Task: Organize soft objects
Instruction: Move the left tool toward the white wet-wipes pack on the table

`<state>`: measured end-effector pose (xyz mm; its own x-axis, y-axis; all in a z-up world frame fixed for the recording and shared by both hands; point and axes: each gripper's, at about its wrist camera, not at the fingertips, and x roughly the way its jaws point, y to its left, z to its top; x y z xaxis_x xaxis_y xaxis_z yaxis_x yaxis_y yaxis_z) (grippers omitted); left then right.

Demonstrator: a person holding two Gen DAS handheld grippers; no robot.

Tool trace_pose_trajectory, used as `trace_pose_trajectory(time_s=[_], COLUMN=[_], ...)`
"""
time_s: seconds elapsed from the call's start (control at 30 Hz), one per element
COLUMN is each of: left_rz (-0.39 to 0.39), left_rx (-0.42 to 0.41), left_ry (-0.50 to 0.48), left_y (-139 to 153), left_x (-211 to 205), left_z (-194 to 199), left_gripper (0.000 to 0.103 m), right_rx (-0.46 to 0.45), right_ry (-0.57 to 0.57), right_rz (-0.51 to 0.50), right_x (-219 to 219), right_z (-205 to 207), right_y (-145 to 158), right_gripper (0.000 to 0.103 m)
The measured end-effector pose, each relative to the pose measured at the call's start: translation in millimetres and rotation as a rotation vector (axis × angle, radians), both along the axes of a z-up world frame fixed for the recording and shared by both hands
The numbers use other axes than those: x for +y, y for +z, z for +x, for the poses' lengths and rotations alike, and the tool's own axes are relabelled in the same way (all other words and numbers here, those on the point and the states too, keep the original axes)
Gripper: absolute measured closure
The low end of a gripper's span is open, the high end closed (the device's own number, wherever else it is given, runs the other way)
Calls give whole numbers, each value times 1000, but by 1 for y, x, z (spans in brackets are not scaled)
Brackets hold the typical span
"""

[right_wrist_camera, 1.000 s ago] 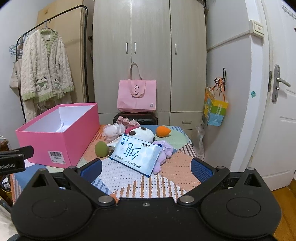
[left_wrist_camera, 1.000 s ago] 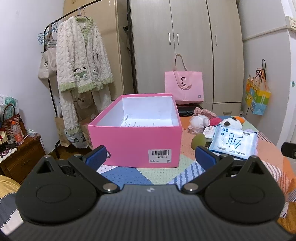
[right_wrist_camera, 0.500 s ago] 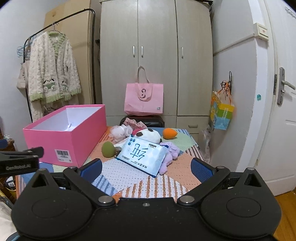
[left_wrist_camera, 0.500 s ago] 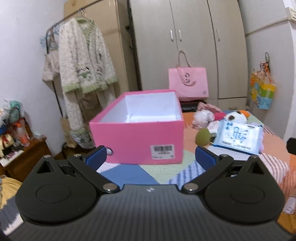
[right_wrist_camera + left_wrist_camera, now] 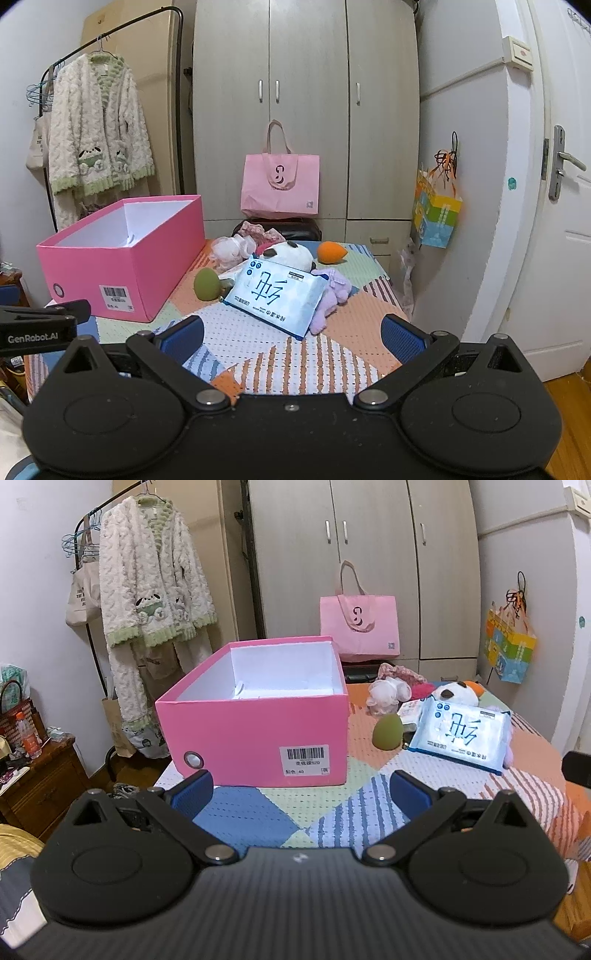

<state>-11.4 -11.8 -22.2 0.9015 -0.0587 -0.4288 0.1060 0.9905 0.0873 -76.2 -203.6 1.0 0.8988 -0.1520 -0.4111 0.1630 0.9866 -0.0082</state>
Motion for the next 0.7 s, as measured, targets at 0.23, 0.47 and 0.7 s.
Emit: trace_pose_trajectory(time_s=[0.23, 0.47, 0.7], left_rz=[0, -1, 9], left_rx=[8, 2, -1], left_ry=[-28, -31, -30], left_y=[0, 1, 1], left_x=[-2, -2, -4], left_z=[-1, -4, -5], left_gripper=[0, 0, 0], right_rx=[7, 3, 9], right_ry=[-1, 2, 6], right_rz=[-7, -7, -8], right_x=[-1, 0, -4], right_z=[1, 1, 4], right_y=[-2, -2, -3], right_gripper=[0, 0, 0])
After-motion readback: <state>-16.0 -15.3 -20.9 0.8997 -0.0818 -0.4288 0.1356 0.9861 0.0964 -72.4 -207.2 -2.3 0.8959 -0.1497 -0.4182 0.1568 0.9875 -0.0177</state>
